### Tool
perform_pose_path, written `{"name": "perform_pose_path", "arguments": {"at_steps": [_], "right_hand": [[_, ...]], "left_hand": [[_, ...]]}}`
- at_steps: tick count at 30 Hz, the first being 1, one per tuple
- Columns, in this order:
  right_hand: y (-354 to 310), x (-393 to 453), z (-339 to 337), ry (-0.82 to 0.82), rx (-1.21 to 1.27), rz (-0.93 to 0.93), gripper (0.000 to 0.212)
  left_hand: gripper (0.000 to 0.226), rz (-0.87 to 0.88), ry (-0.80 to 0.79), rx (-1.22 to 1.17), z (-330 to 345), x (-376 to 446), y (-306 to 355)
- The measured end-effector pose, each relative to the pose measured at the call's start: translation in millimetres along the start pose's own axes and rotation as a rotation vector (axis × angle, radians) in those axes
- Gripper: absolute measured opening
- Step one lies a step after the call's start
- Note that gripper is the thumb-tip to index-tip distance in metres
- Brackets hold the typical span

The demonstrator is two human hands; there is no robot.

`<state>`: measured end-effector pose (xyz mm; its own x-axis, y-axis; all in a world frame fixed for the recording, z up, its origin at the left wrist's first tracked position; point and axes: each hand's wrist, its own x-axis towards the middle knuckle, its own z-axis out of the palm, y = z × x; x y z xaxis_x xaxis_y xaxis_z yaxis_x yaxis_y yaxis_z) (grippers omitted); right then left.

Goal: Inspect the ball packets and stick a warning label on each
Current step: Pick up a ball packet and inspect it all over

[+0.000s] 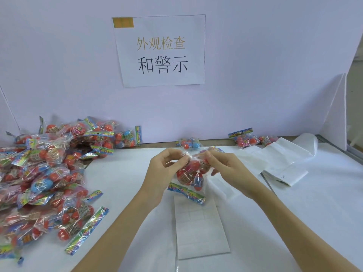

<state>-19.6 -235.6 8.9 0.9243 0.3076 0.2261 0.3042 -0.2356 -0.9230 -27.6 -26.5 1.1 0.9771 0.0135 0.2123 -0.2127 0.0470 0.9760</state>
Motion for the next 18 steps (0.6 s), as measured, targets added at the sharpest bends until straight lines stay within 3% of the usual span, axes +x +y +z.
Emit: {"name": "perform_pose_path", "arguments": {"at_steps": [5, 8, 12, 18], "right_hand": [[1.9, 2.1, 4.4, 0.063, 0.052, -0.012, 0.031], [0.0, 1.6, 4.5, 0.036, 0.067, -0.033, 0.034], [-2.6, 0.6, 3.7, 0.009, 0.095, -0.024, 0.033], [-2.1, 1.9, 11.4, 0.007, 0.199, 0.022, 0.040]], "left_hand": [[0.010, -0.056, -0.023, 0.017, 0.0, -0.7, 1.5], [0.014, -0.050, -0.080, 0.031, 0.2, -2.7, 3.0], [0.012, -0.010, -0.010, 0.117, 0.5, -2.0, 3.1], [0.027, 0.002, 0.054, 0.071, 2.3, -1.3, 2.1]]}}
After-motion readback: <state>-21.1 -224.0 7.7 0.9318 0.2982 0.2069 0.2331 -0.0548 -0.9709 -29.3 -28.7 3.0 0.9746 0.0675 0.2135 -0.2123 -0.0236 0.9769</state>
